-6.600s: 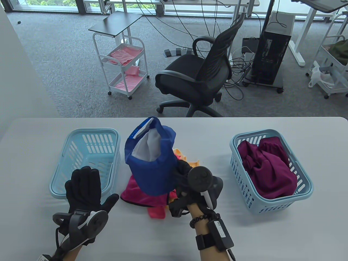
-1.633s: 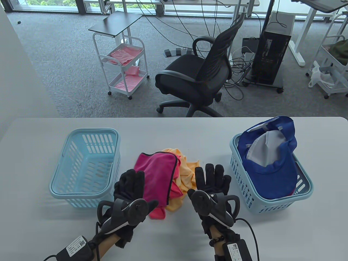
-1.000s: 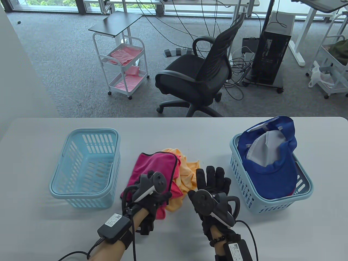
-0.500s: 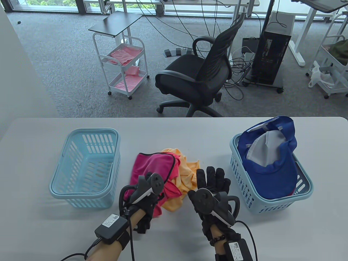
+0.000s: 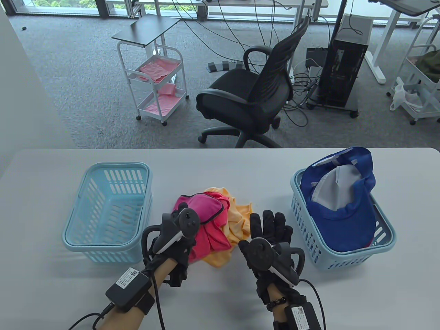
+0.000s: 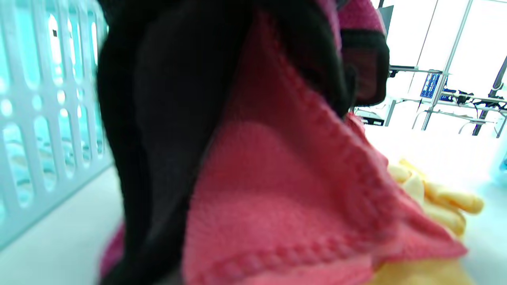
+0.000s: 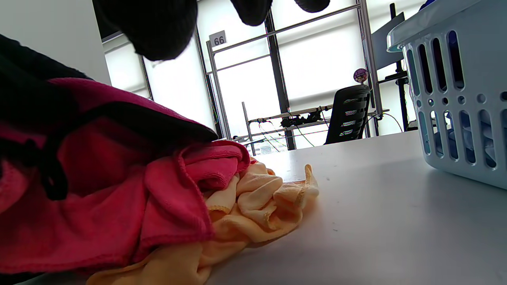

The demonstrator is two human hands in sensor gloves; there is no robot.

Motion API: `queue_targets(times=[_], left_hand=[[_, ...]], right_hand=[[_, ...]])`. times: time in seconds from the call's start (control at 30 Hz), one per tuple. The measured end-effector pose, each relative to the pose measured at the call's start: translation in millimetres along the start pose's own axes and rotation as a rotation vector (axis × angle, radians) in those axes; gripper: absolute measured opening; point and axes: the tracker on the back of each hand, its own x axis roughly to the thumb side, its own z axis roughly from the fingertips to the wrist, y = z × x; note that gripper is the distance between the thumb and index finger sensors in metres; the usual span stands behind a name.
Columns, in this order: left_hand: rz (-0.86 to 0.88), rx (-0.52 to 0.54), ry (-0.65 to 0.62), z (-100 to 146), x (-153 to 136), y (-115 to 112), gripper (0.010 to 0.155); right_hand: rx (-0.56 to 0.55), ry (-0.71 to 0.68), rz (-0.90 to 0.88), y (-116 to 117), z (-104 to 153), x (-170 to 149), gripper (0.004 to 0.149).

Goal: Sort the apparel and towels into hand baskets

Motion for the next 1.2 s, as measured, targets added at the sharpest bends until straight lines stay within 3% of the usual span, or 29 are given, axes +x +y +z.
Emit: queue_targets(times=[0.4, 0.63, 1.2], left_hand=[[0.112, -0.007, -0.004, -0.2, -6.5, 31.9, 0.063], [0.136, 0.052, 0.007, 1.3, -12.9, 54.3, 0.060], [0.074, 0.308, 0.073, 34.1, -46.3, 182.1, 0.060]], right_hand=[[-0.001, 0.000, -0.019, -0.2, 1.0, -2.3, 0.078], [0.002, 0.005, -0.026, -0.4, 1.5, -3.9, 0.078], [0.002, 0.003, -0.036, -0.6, 1.1, -4.0, 0.078]])
